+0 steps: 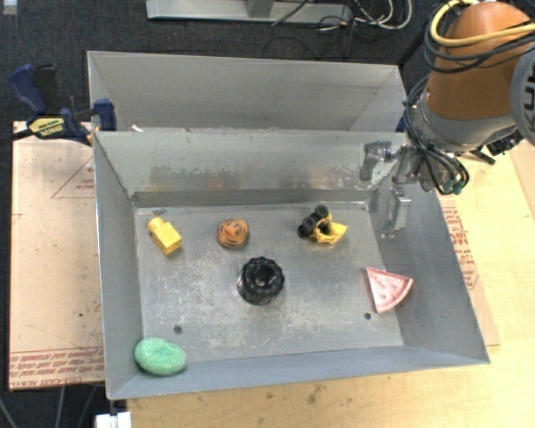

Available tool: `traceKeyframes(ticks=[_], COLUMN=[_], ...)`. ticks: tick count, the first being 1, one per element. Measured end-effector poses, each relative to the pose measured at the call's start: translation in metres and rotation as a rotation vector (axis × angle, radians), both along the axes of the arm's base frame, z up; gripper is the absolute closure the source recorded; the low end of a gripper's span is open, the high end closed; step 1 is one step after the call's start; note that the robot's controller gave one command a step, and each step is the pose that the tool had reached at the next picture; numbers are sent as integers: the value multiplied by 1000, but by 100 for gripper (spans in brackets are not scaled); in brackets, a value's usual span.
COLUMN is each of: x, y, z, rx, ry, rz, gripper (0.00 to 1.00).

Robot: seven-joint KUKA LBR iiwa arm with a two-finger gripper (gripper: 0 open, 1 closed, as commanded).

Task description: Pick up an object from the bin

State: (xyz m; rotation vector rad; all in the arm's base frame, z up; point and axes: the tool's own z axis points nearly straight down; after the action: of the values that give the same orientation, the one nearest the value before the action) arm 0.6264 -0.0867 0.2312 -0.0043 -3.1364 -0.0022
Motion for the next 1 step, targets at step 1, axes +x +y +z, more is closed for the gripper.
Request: traceKeyframes(ticks=[1], x=[1], y=[0], z=[5], rx=[-1], ry=[-8], rz=[2], gripper=[0])
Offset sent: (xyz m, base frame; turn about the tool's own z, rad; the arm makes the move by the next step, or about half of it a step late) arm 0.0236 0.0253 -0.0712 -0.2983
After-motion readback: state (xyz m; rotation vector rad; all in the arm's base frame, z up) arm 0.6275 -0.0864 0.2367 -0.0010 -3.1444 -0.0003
